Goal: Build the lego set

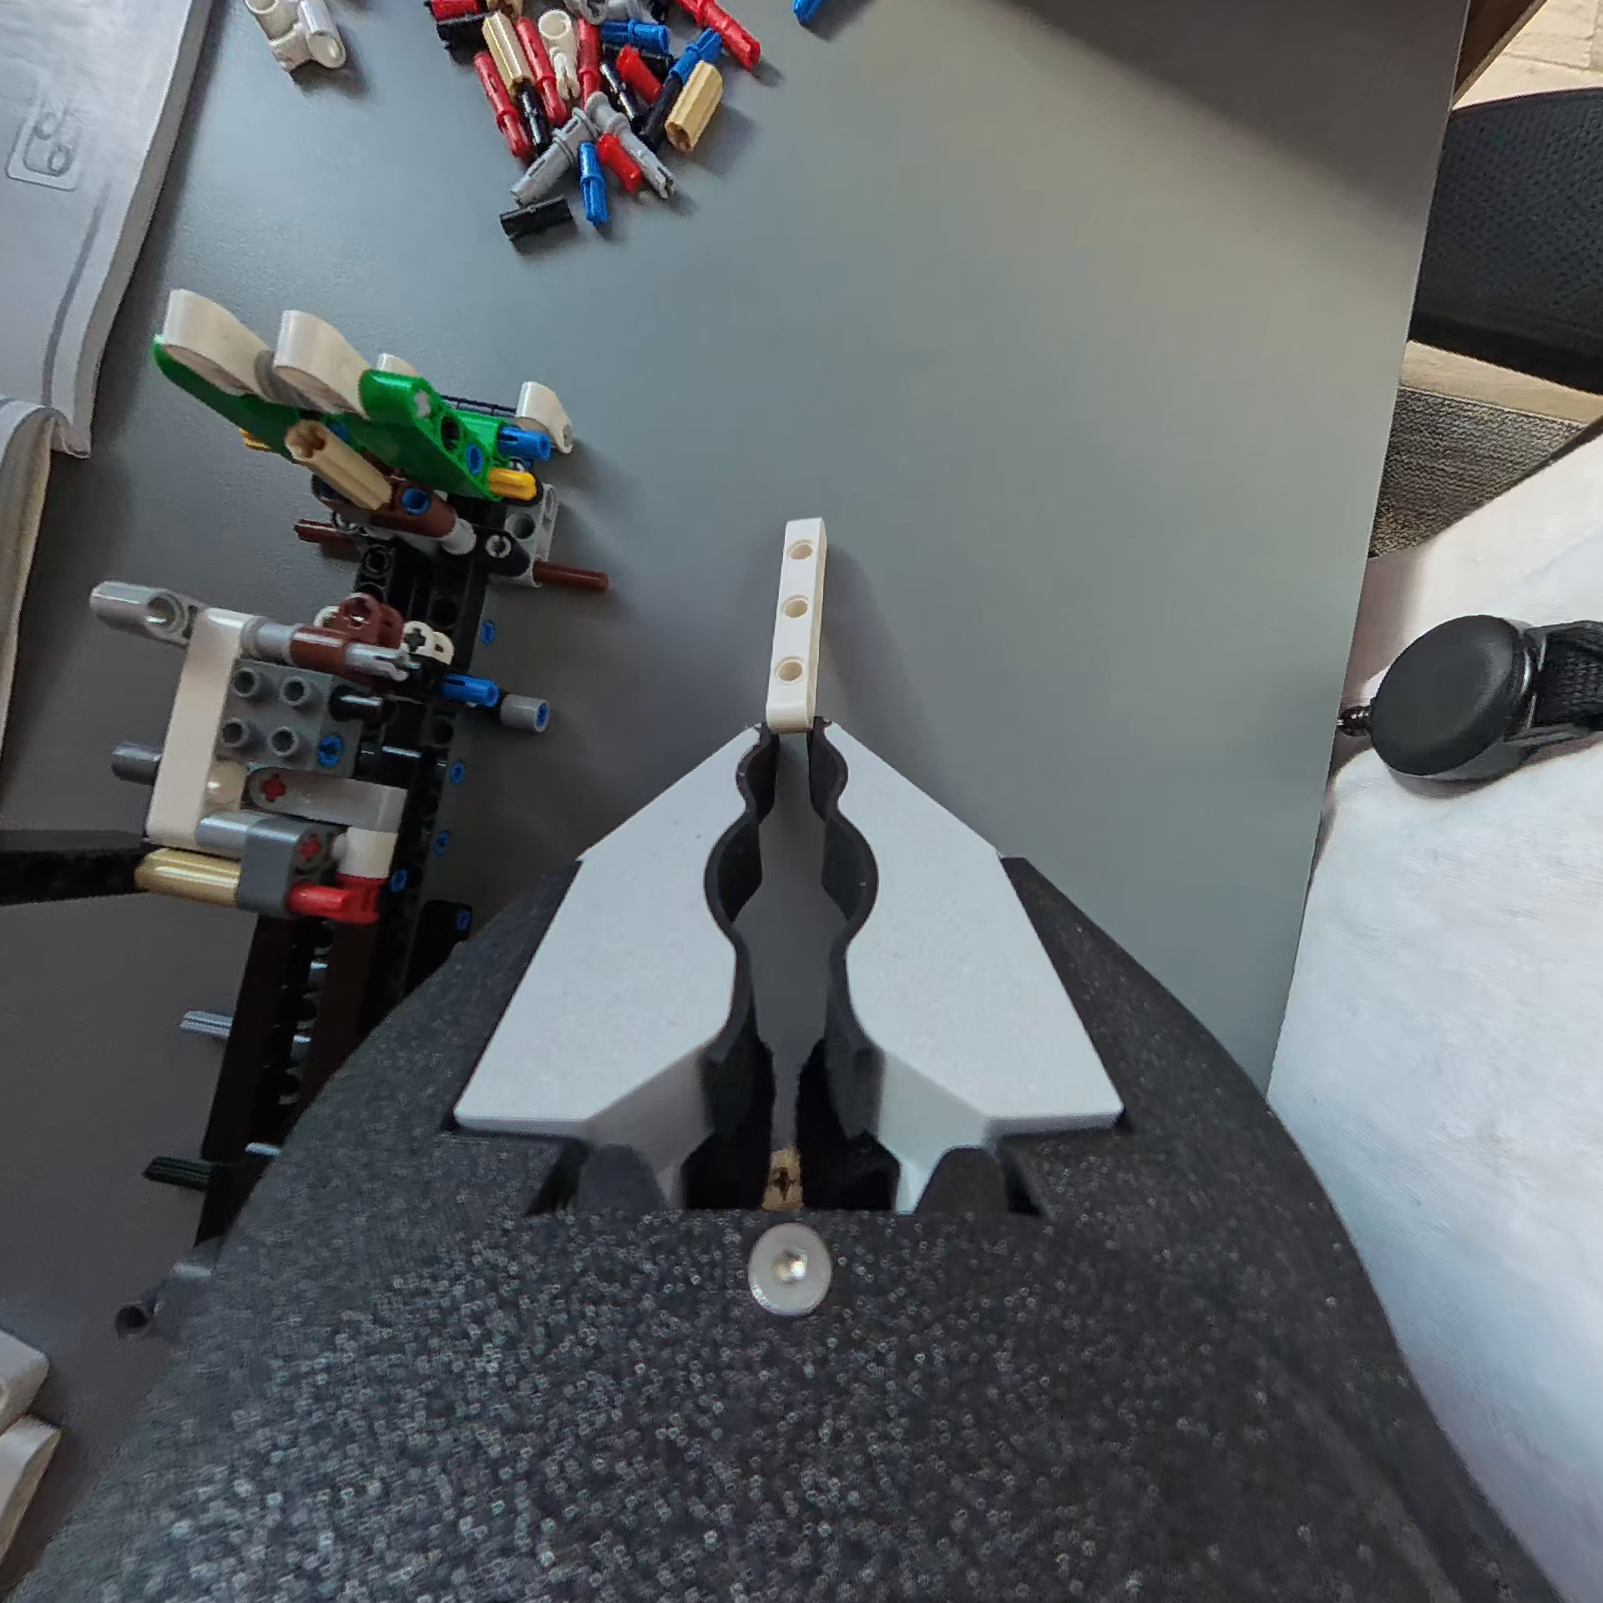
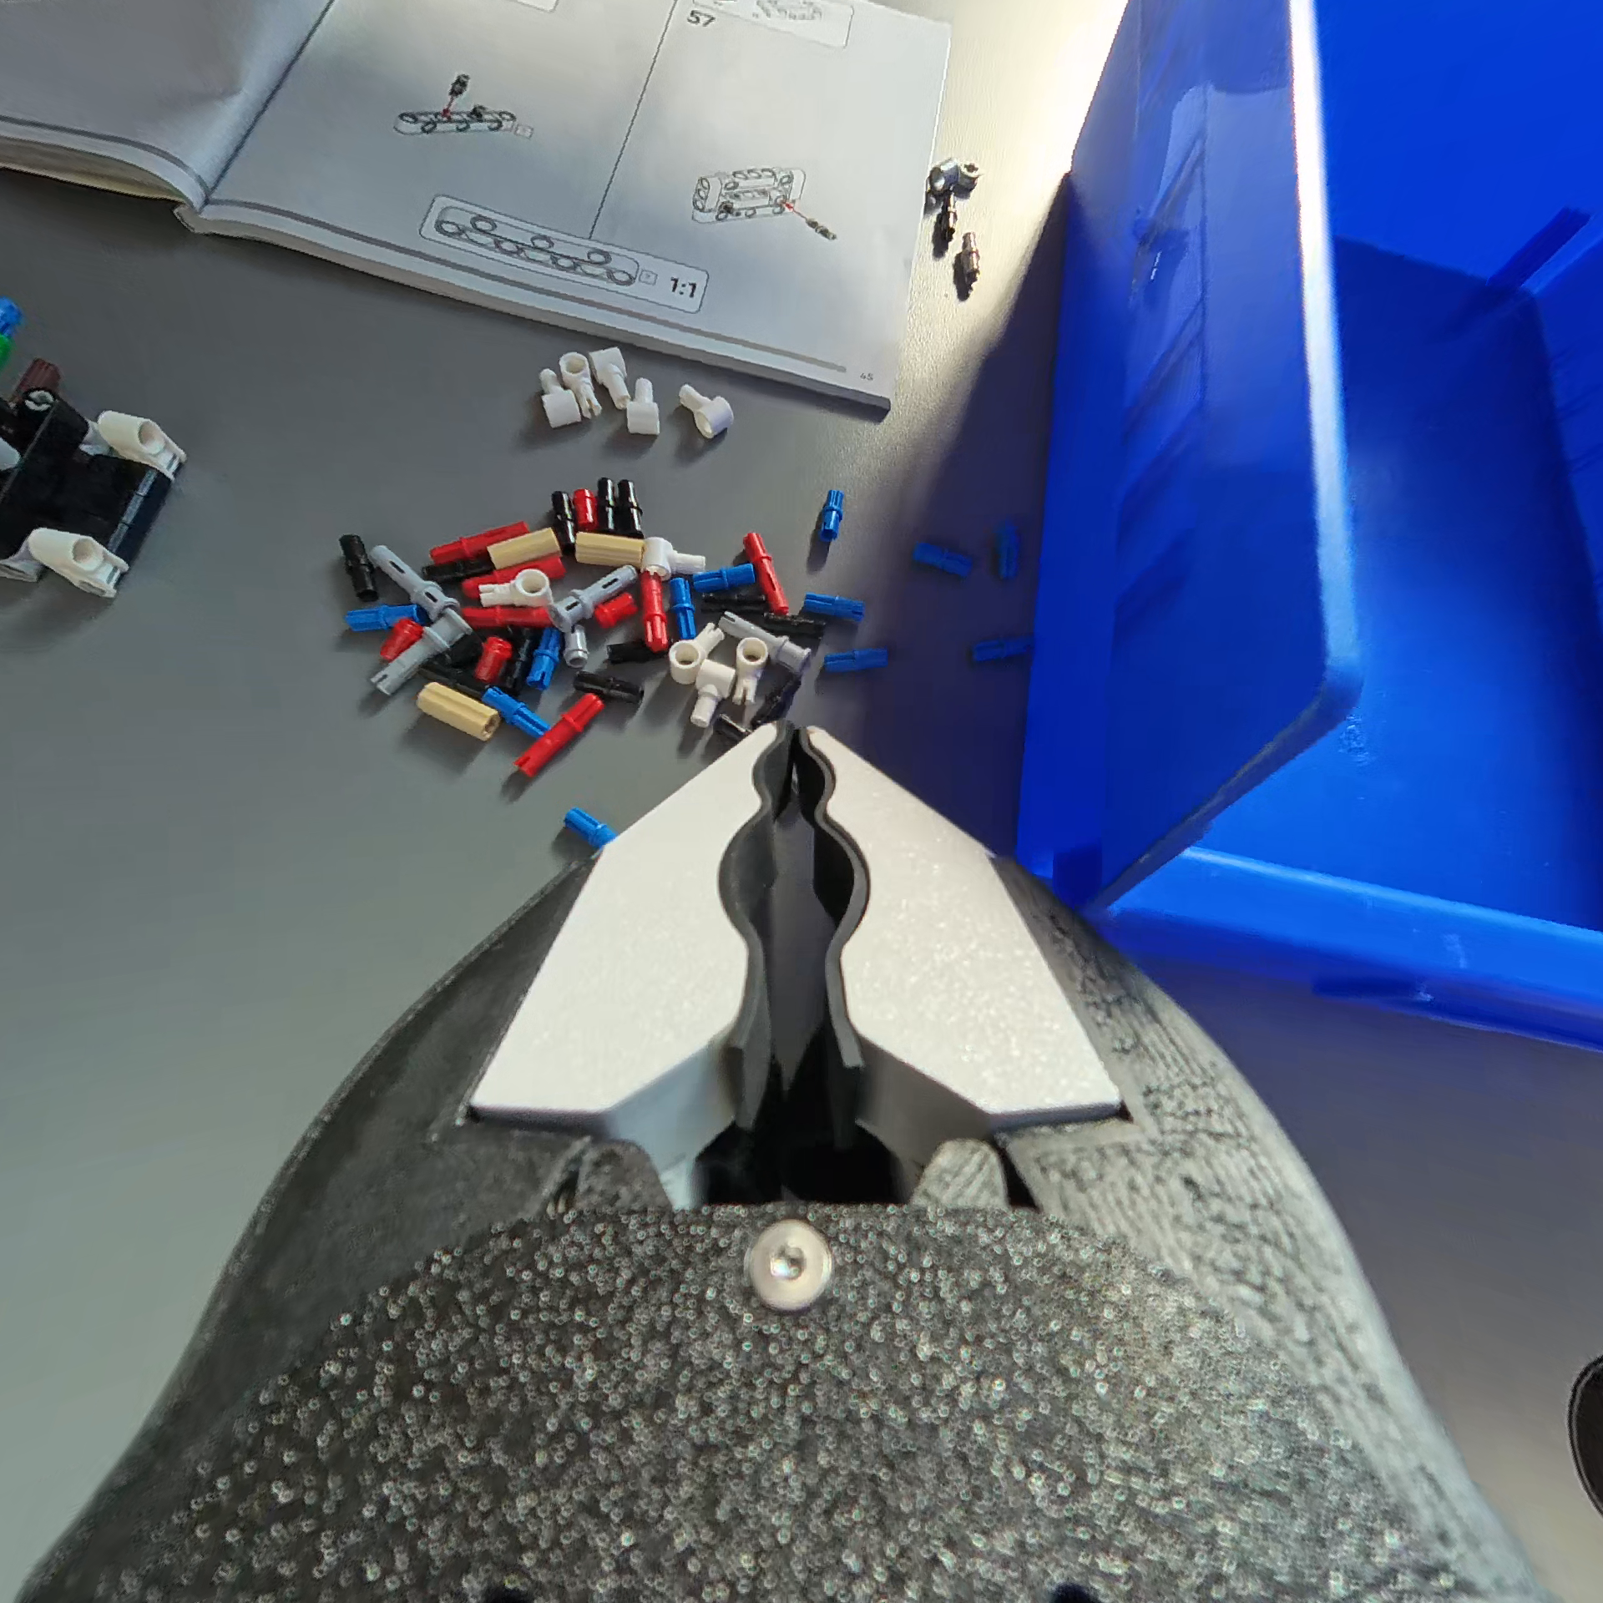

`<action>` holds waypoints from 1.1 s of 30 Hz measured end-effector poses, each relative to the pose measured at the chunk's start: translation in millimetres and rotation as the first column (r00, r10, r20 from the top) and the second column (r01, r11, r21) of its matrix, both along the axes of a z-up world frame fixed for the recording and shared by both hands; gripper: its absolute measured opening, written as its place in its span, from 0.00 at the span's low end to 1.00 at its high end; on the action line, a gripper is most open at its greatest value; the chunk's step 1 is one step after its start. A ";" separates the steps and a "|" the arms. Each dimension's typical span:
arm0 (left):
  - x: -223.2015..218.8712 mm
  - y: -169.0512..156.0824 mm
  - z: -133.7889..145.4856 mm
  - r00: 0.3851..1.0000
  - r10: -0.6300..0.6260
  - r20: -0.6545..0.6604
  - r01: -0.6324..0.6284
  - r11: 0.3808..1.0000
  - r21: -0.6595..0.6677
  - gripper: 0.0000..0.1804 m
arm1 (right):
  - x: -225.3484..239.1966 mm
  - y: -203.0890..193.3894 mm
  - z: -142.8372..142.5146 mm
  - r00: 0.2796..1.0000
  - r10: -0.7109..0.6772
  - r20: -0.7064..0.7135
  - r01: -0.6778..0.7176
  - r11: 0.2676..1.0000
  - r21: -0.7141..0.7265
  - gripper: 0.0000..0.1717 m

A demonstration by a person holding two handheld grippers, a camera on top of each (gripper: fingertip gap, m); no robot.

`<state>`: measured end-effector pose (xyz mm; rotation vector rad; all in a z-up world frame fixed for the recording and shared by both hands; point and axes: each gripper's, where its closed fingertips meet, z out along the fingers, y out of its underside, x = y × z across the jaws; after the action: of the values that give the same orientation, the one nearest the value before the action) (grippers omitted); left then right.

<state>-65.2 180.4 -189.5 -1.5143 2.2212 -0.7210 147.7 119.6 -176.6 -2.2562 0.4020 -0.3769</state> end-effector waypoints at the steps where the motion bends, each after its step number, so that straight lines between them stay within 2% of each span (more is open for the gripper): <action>1: 0.6 -0.9 -0.3 1.000 0.000 0.002 0.000 1.000 -0.002 0.02 | -0.5 -0.2 -0.9 1.000 0.003 0.000 -0.003 1.000 0.003 0.00; 4: 1.3 -2.9 -0.5 1.000 -0.001 0.006 0.001 1.000 0.005 0.02 | -7.4 0.2 -3.7 0.999 0.044 -0.031 -0.044 0.999 0.010 0.04; 11: -1.7 -4.1 0.3 1.000 -0.003 0.003 0.003 1.000 0.022 0.02 | -11.5 10.3 -9.5 0.990 0.123 -0.075 -0.123 0.992 0.003 0.07; 17: -2.2 -6.2 1.2 1.000 0.000 0.005 -0.001 1.000 0.028 0.02 | -11.4 10.0 -11.3 0.990 0.125 -0.060 -0.126 0.992 -0.018 0.00; 27: -2.8 -6.3 2.3 1.000 -0.003 0.006 0.003 1.000 0.027 0.02 | -25.6 -8.2 -0.8 0.984 0.163 -0.066 -0.160 0.986 0.049 0.08; 29: -2.7 -8.4 1.8 1.000 -0.010 0.005 0.010 1.000 0.027 0.02 | -30.2 -7.4 -3.6 0.982 0.178 -0.071 -0.175 0.984 0.044 0.12; 33: -3.1 -10.7 1.9 1.000 -0.020 0.004 0.020 0.999 0.030 0.02 | -27.7 -7.0 -7.1 0.985 0.167 -0.038 -0.167 0.986 0.005 0.12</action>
<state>-68.3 169.7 -187.6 -1.4774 2.2368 -0.6934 120.0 112.6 -183.7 -2.2785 0.2308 -0.2460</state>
